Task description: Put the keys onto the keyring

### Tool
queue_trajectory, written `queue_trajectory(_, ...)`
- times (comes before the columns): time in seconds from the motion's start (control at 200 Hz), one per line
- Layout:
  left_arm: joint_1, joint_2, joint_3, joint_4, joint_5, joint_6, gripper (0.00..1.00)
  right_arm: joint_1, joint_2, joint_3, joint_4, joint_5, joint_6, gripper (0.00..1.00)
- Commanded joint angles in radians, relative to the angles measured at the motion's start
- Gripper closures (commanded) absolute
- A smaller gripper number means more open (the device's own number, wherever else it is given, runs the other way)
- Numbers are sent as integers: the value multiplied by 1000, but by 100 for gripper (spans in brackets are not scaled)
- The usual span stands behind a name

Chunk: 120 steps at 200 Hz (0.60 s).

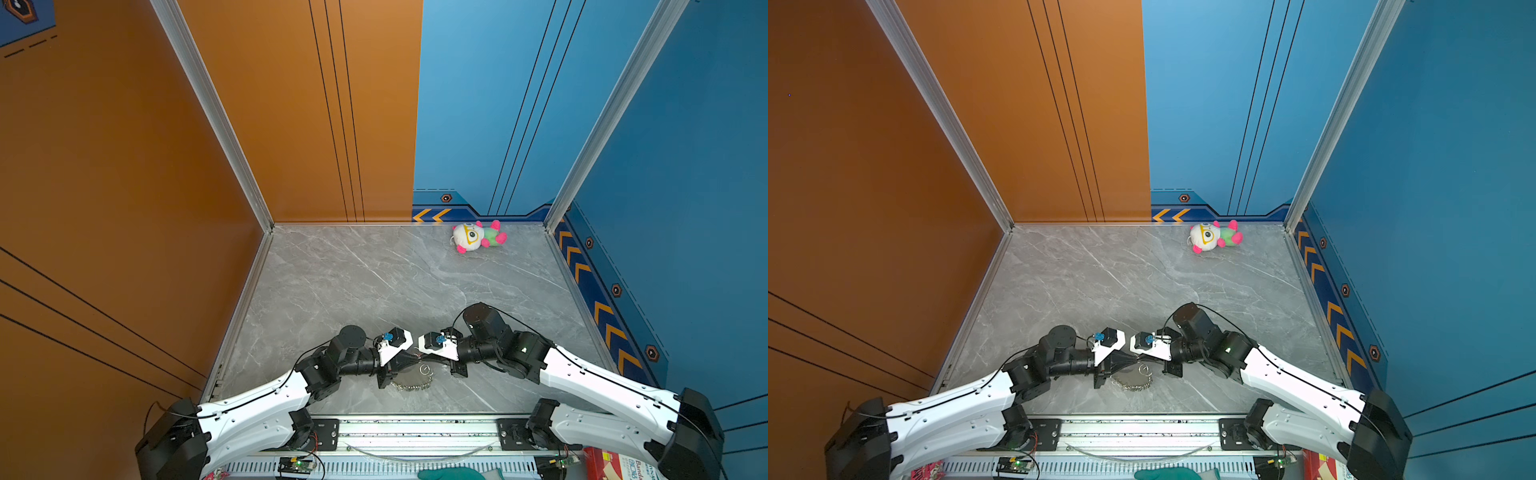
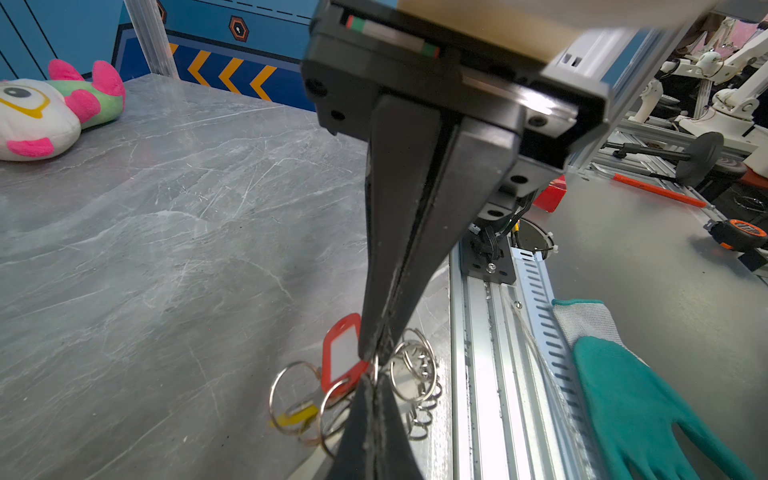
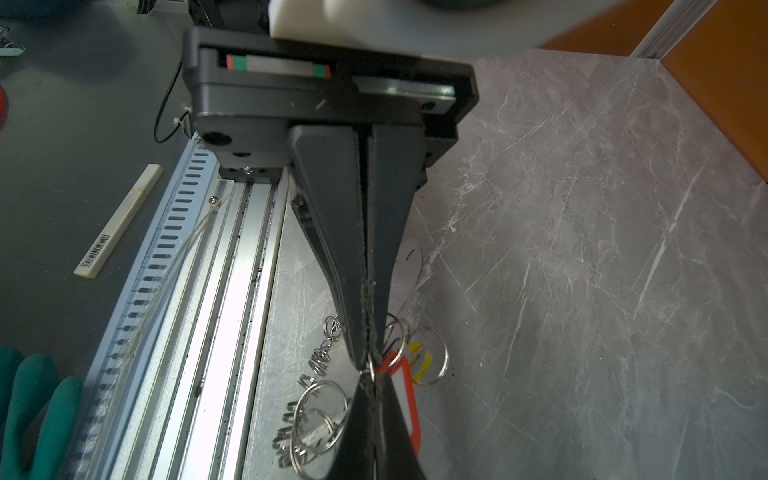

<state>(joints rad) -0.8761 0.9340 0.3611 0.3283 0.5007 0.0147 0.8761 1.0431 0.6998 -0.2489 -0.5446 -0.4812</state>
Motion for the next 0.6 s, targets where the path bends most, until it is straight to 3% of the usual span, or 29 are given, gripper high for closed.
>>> queue_trajectory(0.0,3,-21,20,33,-34,-3,87,4,-27,-26,103,-12,60,100)
queue_trajectory(0.2,5,-51,4,33,-71,-2,77,-3,-35,-70,199,-2,123,100)
queue_trajectory(0.596,22,-63,-10,32,-82,-10,75,-38,-107,-183,447,16,242,100)
